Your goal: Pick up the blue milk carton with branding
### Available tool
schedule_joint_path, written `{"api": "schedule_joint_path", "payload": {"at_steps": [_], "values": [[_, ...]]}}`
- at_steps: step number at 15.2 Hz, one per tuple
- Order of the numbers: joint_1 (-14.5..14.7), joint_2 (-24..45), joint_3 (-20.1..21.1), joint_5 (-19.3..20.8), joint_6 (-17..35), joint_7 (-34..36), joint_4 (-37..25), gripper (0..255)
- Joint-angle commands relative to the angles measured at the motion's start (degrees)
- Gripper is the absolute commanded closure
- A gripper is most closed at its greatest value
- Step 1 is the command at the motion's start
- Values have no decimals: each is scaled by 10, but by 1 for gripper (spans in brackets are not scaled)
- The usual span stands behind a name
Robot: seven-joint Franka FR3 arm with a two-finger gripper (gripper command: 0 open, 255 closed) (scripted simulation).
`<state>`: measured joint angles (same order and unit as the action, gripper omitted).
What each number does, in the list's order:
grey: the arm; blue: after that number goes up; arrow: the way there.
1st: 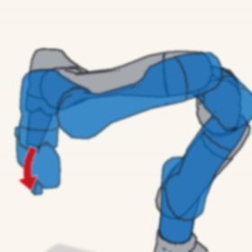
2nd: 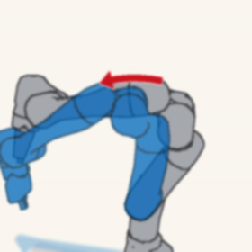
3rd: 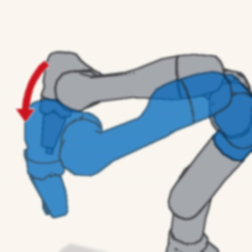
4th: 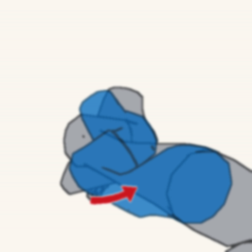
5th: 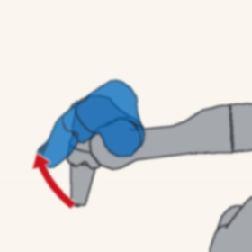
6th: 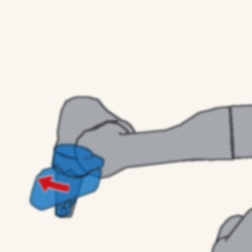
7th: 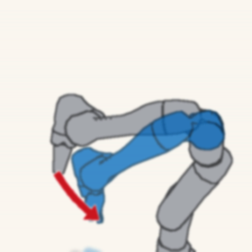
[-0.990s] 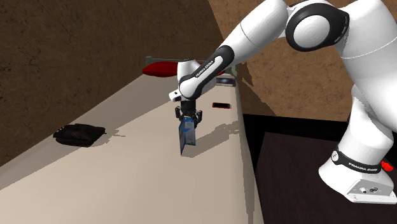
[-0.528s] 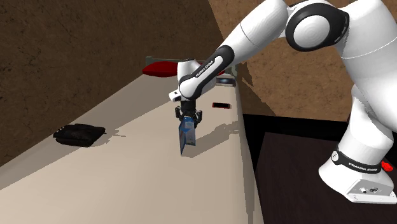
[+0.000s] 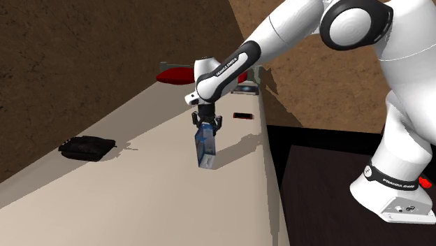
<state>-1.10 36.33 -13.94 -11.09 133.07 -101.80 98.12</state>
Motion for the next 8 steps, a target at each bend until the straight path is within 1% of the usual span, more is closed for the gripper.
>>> {"api": "schedule_joint_path", "payload": {"at_steps": [1, 8], "values": [[2, -11, -2, 3, -10, 2, 0, 255], [7, -44, -9, 13, -48, 8, -5, 255]]}}
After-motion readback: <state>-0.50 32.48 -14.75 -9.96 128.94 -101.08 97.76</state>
